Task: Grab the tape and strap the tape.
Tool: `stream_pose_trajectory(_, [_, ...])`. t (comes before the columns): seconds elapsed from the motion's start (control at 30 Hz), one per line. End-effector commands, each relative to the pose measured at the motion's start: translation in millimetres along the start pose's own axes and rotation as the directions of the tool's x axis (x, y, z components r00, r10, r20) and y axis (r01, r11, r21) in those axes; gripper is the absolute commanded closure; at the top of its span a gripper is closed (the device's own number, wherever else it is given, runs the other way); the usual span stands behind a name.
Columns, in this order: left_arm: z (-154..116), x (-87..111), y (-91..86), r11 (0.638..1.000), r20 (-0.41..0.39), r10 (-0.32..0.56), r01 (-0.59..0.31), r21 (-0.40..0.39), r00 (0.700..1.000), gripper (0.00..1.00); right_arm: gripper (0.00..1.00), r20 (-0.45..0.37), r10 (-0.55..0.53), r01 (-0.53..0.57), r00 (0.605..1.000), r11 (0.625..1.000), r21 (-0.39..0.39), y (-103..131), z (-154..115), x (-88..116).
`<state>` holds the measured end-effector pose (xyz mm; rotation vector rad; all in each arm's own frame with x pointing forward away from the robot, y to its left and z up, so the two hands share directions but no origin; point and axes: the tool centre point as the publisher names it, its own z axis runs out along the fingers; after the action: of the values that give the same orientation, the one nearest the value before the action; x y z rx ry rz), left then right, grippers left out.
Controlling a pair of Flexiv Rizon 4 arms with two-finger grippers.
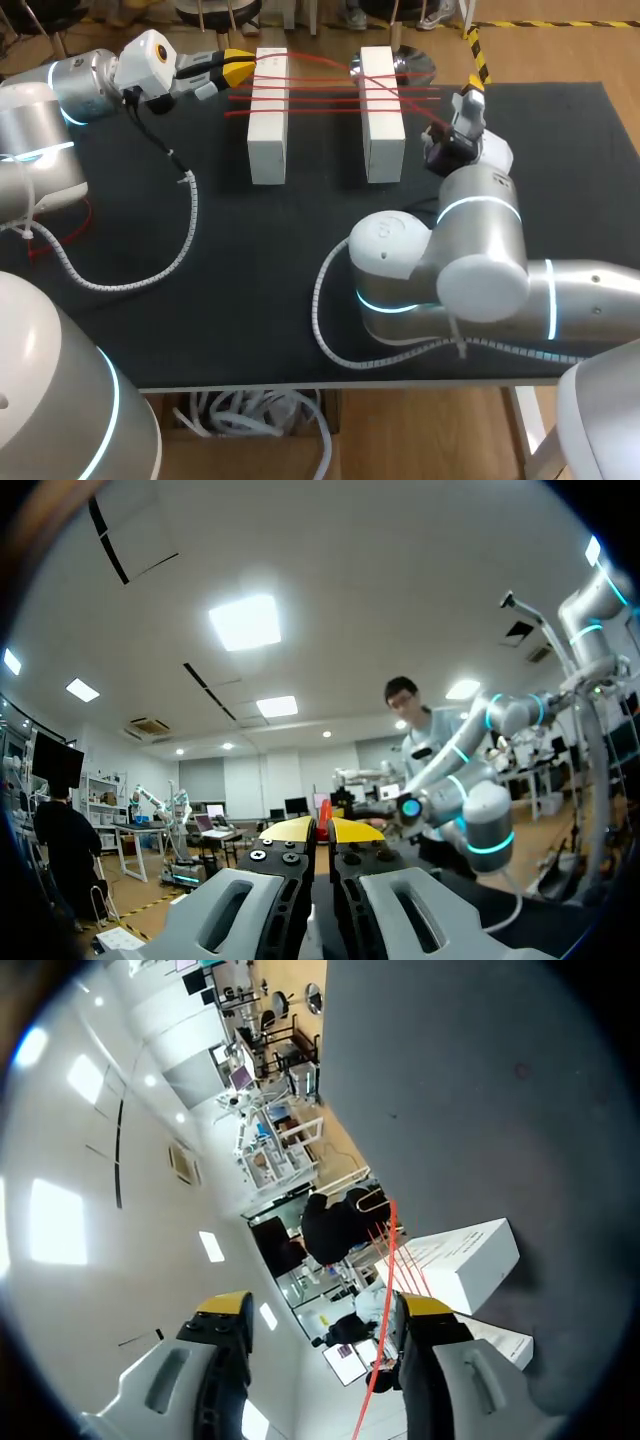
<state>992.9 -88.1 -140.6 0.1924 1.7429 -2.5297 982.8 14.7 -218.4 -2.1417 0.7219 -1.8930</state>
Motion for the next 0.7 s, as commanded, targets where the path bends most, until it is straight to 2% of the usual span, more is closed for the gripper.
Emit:
stream_pose_trajectory(0.03, [-0.6,-0.9,1.0,1.000,-0.003,-0.001,0.001,0.002,1.000,1.00,0.45,0.005,-0.003,0.003,1.000,1.000,0.001,-0.6,-0.9,1.3])
stream_pose_trajectory(0.3, [-0.6,-0.9,1.0,1.000,-0.003,-0.001,0.001,0.002,1.000,1.00,0.53,0.003,-0.007,0.007,1.000,1.000,-0.001,-2.8,0.4,0.4])
stream_pose_trajectory(0.7, [-0.6,-0.9,1.0,1.000,-0.003,-0.001,0.001,0.002,1.000,1.00,0.55,0.017,-0.026,0.026,1.000,1.000,0.009,-4.1,-6.5,-5.2])
